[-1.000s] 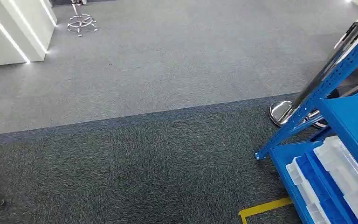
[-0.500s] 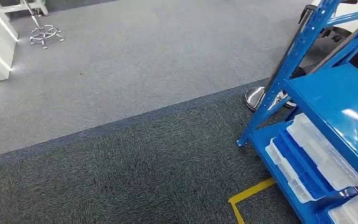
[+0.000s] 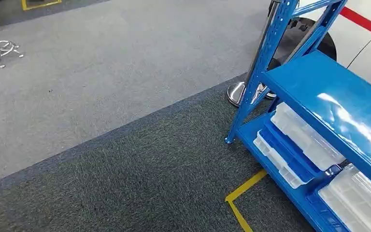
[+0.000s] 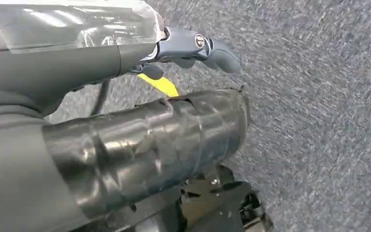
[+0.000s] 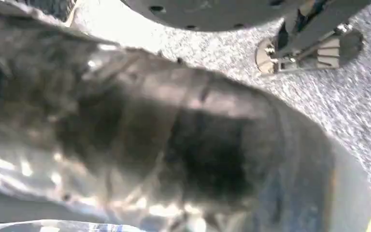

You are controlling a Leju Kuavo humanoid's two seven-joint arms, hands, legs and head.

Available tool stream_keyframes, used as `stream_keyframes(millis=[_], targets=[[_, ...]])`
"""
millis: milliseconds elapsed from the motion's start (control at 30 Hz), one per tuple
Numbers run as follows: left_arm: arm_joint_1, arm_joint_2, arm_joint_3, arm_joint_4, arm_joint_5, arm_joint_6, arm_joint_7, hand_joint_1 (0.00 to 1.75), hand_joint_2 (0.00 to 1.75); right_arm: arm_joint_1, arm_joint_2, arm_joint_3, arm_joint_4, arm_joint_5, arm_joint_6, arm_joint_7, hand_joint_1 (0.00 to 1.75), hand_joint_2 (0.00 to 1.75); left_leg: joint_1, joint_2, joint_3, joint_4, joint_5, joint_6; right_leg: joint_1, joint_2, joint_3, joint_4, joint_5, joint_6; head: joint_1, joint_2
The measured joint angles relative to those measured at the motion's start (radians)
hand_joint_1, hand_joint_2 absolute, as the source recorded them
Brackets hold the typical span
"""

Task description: Take the parts from the cabinet and place them on the table.

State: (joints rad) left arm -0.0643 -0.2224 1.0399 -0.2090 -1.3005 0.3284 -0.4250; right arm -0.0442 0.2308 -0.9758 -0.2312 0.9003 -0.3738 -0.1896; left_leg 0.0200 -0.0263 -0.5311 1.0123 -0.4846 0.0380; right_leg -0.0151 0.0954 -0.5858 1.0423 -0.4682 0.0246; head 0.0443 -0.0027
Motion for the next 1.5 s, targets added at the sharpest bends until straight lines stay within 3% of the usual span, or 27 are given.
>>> stream_keyframes(millis=[33,67,167,200,267,300,333,467,500,533,567,633,667,700,767,800,833,867,1000,1067,1133,1200,1267,1300,1333,1367,1500], targets=[[0.0,0.0,0.0,0.0,0.0,-0.001,0.0,0.0,0.0,-0.001,0.0,0.0,0.0,0.0,0.0,0.0,0.0,0.0,-0.001,0.009,0.0,-0.004,0.001,0.007,0.005,-0.052,-0.02,0.038,-0.032,0.002,0.003,0.0],[0.002,0.0,0.0,0.0,0.0,-0.001,0.0,0.0,0.0,-0.003,0.0,0.0,0.0,0.0,0.0,0.0,0.0,0.0,-0.003,0.022,-0.002,-0.004,0.001,0.009,0.005,-0.075,-0.054,0.107,-0.075,0.007,0.003,0.0],[0.006,0.0,0.0,0.0,0.0,-0.002,-0.001,0.0,0.0,-0.004,0.0,0.0,0.0,0.0,0.0,0.0,0.0,0.0,-0.006,0.068,-0.005,-0.002,-0.002,0.011,-0.001,-0.085,-0.141,0.293,-0.145,0.016,0.003,0.0],[0.005,0.0,0.0,0.0,0.0,-0.002,-0.001,0.0,0.0,-0.002,0.0,0.0,0.0,0.0,0.0,0.001,0.0,0.0,-0.006,0.078,-0.005,-0.001,-0.003,0.01,-0.002,-0.087,-0.136,0.285,-0.13,0.017,0.003,0.0],[0.002,0.0,0.0,0.0,-0.001,-0.002,-0.001,0.0,0.0,0.0,0.0,0.0,0.0,0.0,0.0,0.001,0.0,0.0,-0.006,0.101,0.0,0.002,-0.008,0.005,-0.001,-0.1,-0.051,0.134,-0.044,0.014,0.003,0.0],[0.002,0.0,0.0,0.0,-0.001,-0.003,-0.001,0.0,0.0,0.0,-0.001,0.0,0.0,0.0,0.0,0.001,0.0,0.0,-0.006,0.111,0.005,0.003,-0.012,0.001,0.001,-0.131,0.005,0.035,-0.005,0.008,0.003,0.0],[0.002,0.0,0.0,0.0,-0.001,-0.003,-0.001,0.0,0.0,-0.003,-0.001,0.0,0.0,0.0,0.0,0.001,0.0,0.0,-0.01,0.12,0.008,0.002,-0.015,-0.005,0.011,-0.18,0.025,-0.009,-0.02,-0.003,0.003,0.0],[-0.003,0.0,0.0,0.0,-0.001,-0.003,-0.003,0.0,0.0,-0.001,-0.001,-0.001,0.0,0.0,0.0,0.001,0.0,0.0,-0.016,0.152,0.024,-0.007,-0.019,-0.026,0.017,-0.139,0.019,-0.013,-0.011,-0.024,0.003,0.0],[-0.005,0.001,0.0,0.0,-0.001,-0.003,-0.003,0.0,0.0,-0.002,-0.001,-0.002,0.0,0.0,0.001,0.001,0.0,0.0,-0.014,0.143,0.022,-0.001,-0.029,-0.035,0.002,-0.126,0.028,-0.026,-0.002,-0.035,0.003,0.0],[-0.005,0.001,0.0,0.0,-0.001,-0.004,-0.004,0.0,0.0,-0.002,-0.001,-0.002,0.0,0.0,0.0,0.001,0.0,0.0,-0.011,0.087,0.016,0.026,-0.053,-0.04,0.002,-0.116,0.028,-0.029,0.0,-0.039,0.001,0.0],[-0.005,0.001,0.0,0.0,-0.001,-0.004,-0.004,0.0,0.0,-0.003,-0.001,-0.003,0.0,0.0,0.0,0.001,0.0,0.0,-0.009,0.06,-0.008,0.08,-0.089,-0.04,0.002,-0.109,0.025,-0.028,0.001,-0.043,-0.002,0.0],[-0.001,0.001,0.001,0.0,-0.001,-0.006,-0.004,0.0,0.0,-0.006,0.0,-0.005,0.0,0.0,0.003,0.001,0.0,0.0,-0.008,0.039,-0.087,0.246,-0.165,-0.043,0.005,-0.083,0.022,-0.027,0.003,-0.047,-0.001,0.0],[0.0,0.001,0.001,0.0,-0.001,-0.006,-0.004,0.0,0.0,-0.005,-0.001,-0.006,0.0,0.0,0.003,0.001,0.0,0.0,-0.009,0.036,-0.115,0.302,-0.174,-0.043,0.006,-0.07,0.022,-0.026,0.003,-0.047,-0.001,0.0],[0.002,0.001,0.001,0.0,-0.001,-0.006,-0.004,0.0,0.0,-0.004,-0.001,-0.008,0.0,0.0,0.003,0.001,0.0,0.0,-0.008,0.036,-0.124,0.31,-0.158,-0.042,0.006,-0.057,0.023,-0.024,0.002,-0.048,-0.001,0.0],[0.003,0.002,0.002,0.0,-0.001,-0.006,-0.004,0.0,0.0,-0.004,-0.001,-0.01,0.0,0.0,0.003,0.001,0.0,0.0,-0.008,0.03,-0.082,0.193,-0.066,-0.035,0.006,-0.025,0.025,-0.019,0.0,-0.047,-0.001,0.0],[0.002,0.002,0.002,0.0,-0.001,-0.006,-0.004,0.0,0.0,-0.004,0.0,-0.011,0.0,0.0,0.003,0.001,0.0,0.0,-0.008,0.015,-0.046,0.101,-0.015,-0.03,0.006,-0.011,0.026,-0.017,-0.001,-0.045,-0.001,0.0],[0.003,0.003,0.002,0.0,-0.001,-0.006,-0.004,0.0,0.0,-0.004,0.0,-0.011,0.0,0.0,0.003,0.001,0.0,0.0,-0.008,-0.028,-0.023,0.031,0.007,-0.023,0.005,0.0,0.023,-0.015,-0.002,-0.043,-0.001,0.0],[0.003,0.003,0.003,0.0,-0.001,-0.006,-0.003,0.0,0.0,-0.007,0.001,-0.012,0.0,0.0,0.004,0.001,0.0,0.0,-0.004,-0.048,-0.015,0.009,-0.002,-0.021,0.012,0.009,0.018,-0.006,-0.006,-0.037,0.0,0.0],[-0.002,0.002,0.004,0.0,0.0,-0.008,-0.001,0.0,0.0,0.0,0.0,-0.015,0.0,0.001,0.005,0.001,0.0,0.0,-0.002,-0.011,-0.01,-0.001,0.007,-0.008,0.007,0.039,0.007,-0.013,0.002,-0.009,0.0,0.0],[-0.003,0.003,0.004,0.0,-0.001,-0.008,-0.002,0.0,0.0,-0.001,0.0,-0.015,0.0,0.001,0.005,0.002,0.0,0.0,-0.001,0.013,-0.007,-0.012,0.013,0.007,0.008,-0.052,-0.017,0.047,-0.045,-0.006,0.006,0.0],[0.002,0.003,0.004,0.0,-0.001,-0.009,-0.002,0.0,0.0,-0.004,0.0,-0.015,0.0,0.001,0.005,0.002,0.0,0.0,-0.003,0.042,-0.008,-0.011,0.011,0.009,0.006,-0.08,-0.095,0.206,-0.125,0.002,0.006,0.0],[0.004,0.003,0.004,0.0,-0.001,-0.009,-0.001,0.0,0.0,-0.004,0.0,-0.015,0.0,0.002,0.005,0.002,0.0,0.0,-0.003,0.071,-0.008,-0.01,0.009,0.006,-0.001,-0.085,-0.138,0.294,-0.142,0.009,0.006,0.0],[0.002,0.003,0.004,0.0,-0.001,-0.01,-0.001,0.0,0.0,-0.001,0.0,-0.015,0.0,0.002,0.005,0.002,0.0,0.0,-0.003,0.092,-0.005,-0.009,0.004,0.003,-0.004,-0.094,-0.093,0.21,-0.082,0.011,0.006,0.0],[0.001,0.003,0.004,0.0,-0.001,-0.01,-0.001,0.0,0.0,0.0,0.0,-0.015,0.0,0.002,0.005,0.002,0.0,0.0,-0.003,0.102,0.0,-0.009,0.001,0.0,-0.005,-0.107,-0.039,0.109,-0.034,0.008,0.006,0.0],[0.001,0.003,0.004,0.0,-0.001,-0.01,-0.001,0.0,0.0,-0.001,0.0,-0.015,0.0,0.003,0.005,0.002,0.0,0.0,-0.004,0.112,0.006,-0.008,-0.003,-0.006,-0.002,-0.151,0.016,0.01,0.001,0.003,0.006,0.0],[0.002,0.003,0.004,0.0,-0.001,-0.01,-0.002,0.0,0.0,-0.005,0.0,-0.015,0.0,0.003,0.005,0.002,0.0,0.0,-0.013,0.121,0.007,-0.005,-0.009,-0.015,0.011,-0.177,0.026,-0.014,-0.013,-0.004,0.006,0.0],[-0.005,0.003,0.004,0.0,-0.001,-0.01,-0.001,0.0,0.0,-0.001,0.001,-0.016,0.0,0.003,0.005,0.002,0.0,0.0,-0.013,0.155,0.022,-0.01,-0.012,-0.037,0.01,-0.132,0.018,-0.02,-0.005,-0.029,0.006,0.0]])
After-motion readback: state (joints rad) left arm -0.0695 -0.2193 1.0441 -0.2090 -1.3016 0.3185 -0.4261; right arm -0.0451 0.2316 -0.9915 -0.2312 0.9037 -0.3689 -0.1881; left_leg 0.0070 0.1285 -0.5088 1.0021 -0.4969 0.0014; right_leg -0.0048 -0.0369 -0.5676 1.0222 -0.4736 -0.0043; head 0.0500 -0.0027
